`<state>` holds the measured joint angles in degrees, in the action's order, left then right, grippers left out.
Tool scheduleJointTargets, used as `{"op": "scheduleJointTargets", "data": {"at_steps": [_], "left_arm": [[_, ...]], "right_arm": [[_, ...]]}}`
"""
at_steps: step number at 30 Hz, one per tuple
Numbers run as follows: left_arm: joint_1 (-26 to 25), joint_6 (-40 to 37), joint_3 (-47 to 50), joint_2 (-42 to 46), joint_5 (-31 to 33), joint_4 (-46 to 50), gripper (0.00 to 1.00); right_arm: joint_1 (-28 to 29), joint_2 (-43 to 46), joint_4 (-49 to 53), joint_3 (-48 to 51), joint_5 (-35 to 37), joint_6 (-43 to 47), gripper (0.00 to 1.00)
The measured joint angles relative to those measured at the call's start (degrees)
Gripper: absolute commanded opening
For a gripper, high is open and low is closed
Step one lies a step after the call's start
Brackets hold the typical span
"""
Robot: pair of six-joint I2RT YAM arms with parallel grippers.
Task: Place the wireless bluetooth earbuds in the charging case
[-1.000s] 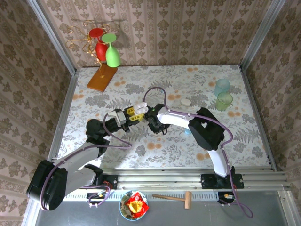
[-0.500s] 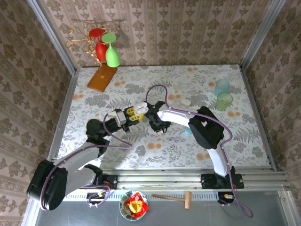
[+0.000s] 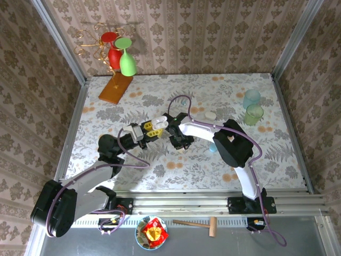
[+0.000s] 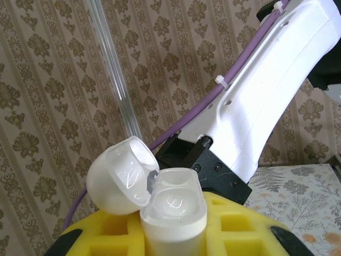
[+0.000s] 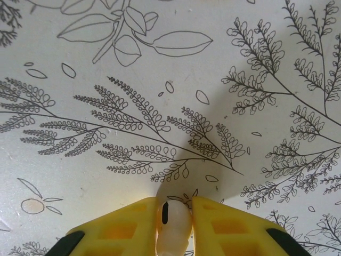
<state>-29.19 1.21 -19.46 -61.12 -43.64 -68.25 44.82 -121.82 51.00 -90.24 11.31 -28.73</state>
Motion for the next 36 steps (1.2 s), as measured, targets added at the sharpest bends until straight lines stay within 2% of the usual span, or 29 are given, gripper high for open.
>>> {"op": "scheduleJointTargets", "data": {"at_steps": [4,8,17,27,36], "left_arm": [[0.0,0.0,0.3,0.0,0.2,-0.2,0.00],[0.0,0.0,0.7,0.0,0.7,-0.2,0.00],[0.0,0.3,0.7,0.0,1.4,-0.3,0.00],[0.0,1.9,0.7,-0.3,2.3,-0.4,0.00],[0.0,3.2,0.5,-2.1,2.6,-0.3,0.00]], "right_arm": [[-0.1,0.9,-1.7,1.3,-0.1,0.2,0.18],[-1.1,6.1,-6.3,7.4,-1.2,1.1,0.18],[-5.9,32.5,-29.8,27.5,-7.8,9.0,0.16],[-7.4,56.2,-52.4,42.7,-21.0,21.3,0.15],[-7.5,63.8,-60.9,44.1,-35.1,26.0,0.14]]}}
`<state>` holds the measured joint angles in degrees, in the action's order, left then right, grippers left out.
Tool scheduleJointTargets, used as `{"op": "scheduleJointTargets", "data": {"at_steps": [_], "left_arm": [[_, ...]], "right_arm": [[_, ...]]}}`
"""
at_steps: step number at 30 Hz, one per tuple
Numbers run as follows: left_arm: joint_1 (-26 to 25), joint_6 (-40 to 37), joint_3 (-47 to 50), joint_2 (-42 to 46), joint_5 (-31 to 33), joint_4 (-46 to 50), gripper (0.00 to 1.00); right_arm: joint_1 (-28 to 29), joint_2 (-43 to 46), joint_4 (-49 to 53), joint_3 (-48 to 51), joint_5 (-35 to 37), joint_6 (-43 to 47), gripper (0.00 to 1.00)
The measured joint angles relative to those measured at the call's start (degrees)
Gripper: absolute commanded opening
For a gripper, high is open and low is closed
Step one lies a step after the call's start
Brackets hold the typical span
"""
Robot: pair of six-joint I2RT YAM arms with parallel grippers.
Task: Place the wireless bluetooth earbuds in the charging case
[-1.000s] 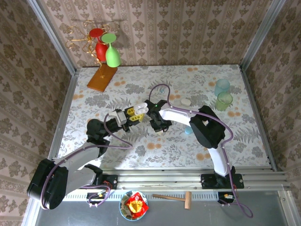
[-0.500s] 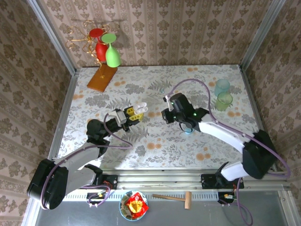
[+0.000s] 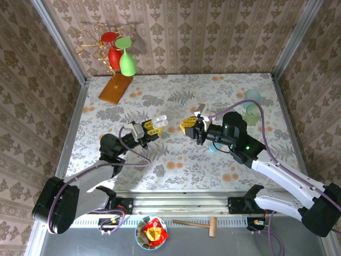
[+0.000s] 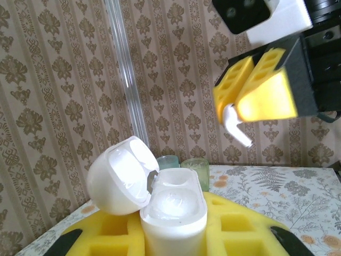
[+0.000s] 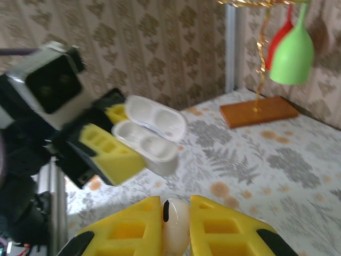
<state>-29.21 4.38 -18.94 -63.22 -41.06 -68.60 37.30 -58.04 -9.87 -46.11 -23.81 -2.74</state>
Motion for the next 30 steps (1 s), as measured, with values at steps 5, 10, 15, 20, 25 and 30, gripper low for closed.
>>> {"op": "scheduleJointTargets", "data": {"at_steps": [5,10,15,20,25,30], "left_arm": [[-0.4,2.1,-0.7,-1.3,0.0,0.0,0.00],[-1.7,3.5,-1.3,-2.9,-0.1,0.0,0.00],[-2.3,5.1,-2.0,-4.0,-0.3,0.0,0.00],[-3.0,6.3,-2.6,-4.1,-0.3,0.0,0.00],[-3.4,7.7,-3.1,-4.3,-0.2,0.0,0.00],[-3.5,9.1,-3.5,-4.3,0.5,0.0,0.00]], "right_arm": [[0.0,-0.5,-2.2,0.0,-5.8,0.6,0.13],[1.3,-4.2,-3.8,-3.0,-8.0,2.2,0.13],[2.8,-8.4,-6.9,-5.8,-7.9,3.9,0.13],[3.7,-12.7,-8.4,-8.3,-6.8,5.6,0.13],[4.2,-15.9,-9.7,-9.6,-6.4,6.3,0.13],[4.5,-17.6,-10.6,-10.4,-5.9,7.2,0.12]]}}
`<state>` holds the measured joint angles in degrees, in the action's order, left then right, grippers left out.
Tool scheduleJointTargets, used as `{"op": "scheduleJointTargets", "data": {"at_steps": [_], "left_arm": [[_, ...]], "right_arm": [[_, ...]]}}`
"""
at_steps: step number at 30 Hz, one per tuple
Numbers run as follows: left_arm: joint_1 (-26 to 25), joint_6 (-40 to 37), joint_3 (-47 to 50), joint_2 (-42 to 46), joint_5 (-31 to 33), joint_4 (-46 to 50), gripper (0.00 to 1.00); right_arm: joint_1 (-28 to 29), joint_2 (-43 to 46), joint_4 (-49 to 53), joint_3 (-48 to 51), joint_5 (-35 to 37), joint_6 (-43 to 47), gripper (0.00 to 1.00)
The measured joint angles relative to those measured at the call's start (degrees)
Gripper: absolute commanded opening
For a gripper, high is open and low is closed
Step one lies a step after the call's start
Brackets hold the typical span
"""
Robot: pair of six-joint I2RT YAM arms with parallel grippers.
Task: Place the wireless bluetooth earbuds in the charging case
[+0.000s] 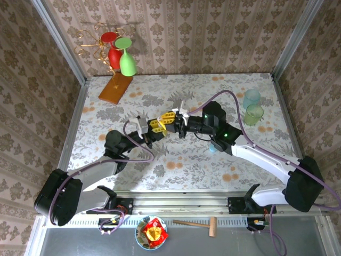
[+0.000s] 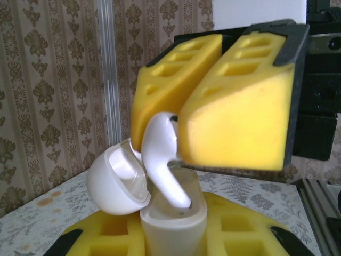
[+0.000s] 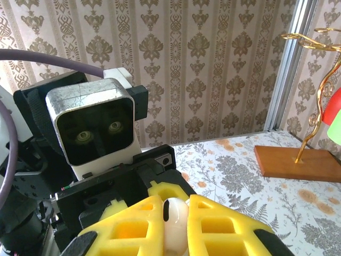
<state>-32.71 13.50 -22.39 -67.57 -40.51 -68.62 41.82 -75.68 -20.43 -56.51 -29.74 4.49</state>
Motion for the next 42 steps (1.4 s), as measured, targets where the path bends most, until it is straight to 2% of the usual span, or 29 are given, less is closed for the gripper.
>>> {"op": "scheduleJointTargets", "data": {"at_steps": [11,17,27,33,42], "left_arm": [[-0.3,4.5,-0.5,-0.3,3.8,0.2,0.00],[-0.4,5.0,-0.5,-0.3,5.0,0.5,0.00],[-0.4,2.0,-0.5,-1.0,5.2,0.4,0.00],[-0.4,-1.7,-0.5,-1.1,4.1,0.3,0.00],[-0.4,-3.1,-0.5,-1.1,2.8,-0.1,0.00]], "right_arm": [[0.7,-1.3,-0.5,0.0,2.3,1.7,0.15],[0.7,-1.1,-0.6,0.0,4.3,1.8,0.45],[0.8,4.6,-0.5,0.0,6.3,-0.1,0.67],[0.8,5.5,0.9,0.0,9.3,-1.2,0.70],[0.8,5.0,5.3,0.1,12.4,-1.5,0.71]]}}
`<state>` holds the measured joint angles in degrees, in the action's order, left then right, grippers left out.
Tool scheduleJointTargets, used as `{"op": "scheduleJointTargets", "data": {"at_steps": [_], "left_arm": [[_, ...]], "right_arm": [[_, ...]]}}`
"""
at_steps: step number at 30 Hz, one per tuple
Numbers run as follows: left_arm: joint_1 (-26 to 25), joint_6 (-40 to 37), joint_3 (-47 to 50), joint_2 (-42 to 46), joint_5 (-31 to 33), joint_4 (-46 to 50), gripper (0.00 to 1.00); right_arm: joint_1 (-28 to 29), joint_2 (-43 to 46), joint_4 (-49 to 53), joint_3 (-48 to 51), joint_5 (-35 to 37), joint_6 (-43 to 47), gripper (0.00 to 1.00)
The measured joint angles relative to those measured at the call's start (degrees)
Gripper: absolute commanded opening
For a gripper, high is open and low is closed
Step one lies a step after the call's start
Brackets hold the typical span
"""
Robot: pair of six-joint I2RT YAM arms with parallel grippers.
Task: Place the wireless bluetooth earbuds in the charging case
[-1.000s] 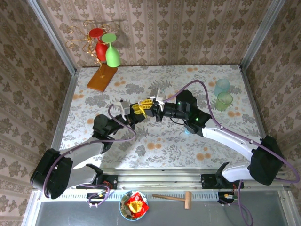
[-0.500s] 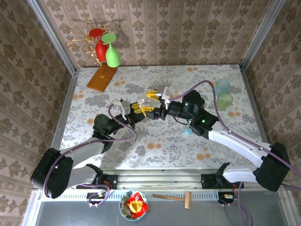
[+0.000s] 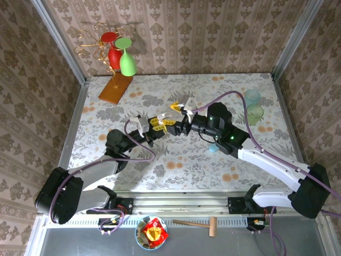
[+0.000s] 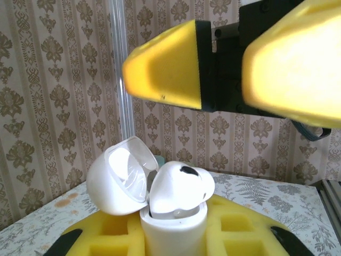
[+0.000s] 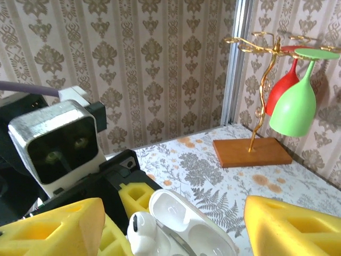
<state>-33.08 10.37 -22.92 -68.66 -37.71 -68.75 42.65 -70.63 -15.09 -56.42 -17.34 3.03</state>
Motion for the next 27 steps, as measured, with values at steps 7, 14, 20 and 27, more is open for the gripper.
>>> {"op": "scheduleJointTargets", "data": {"at_steps": [7,14,20,27], "left_arm": [[0.0,0.0,0.0,0.0,0.0,0.0,0.00],[0.1,0.0,0.0,0.0,0.0,0.0,0.00],[0.0,0.0,0.0,0.0,0.0,0.0,0.00],[0.3,-0.2,0.0,0.0,0.0,-0.1,0.00]], "right_arm": [[0.0,-1.7,2.5,0.0,1.0,0.2,0.71],[-1.1,-2.0,3.8,0.0,2.6,-0.3,0.71],[-1.8,-2.0,4.2,0.0,2.9,-0.7,0.71],[-1.9,-1.3,4.2,0.0,0.2,-1.8,0.80]]}}
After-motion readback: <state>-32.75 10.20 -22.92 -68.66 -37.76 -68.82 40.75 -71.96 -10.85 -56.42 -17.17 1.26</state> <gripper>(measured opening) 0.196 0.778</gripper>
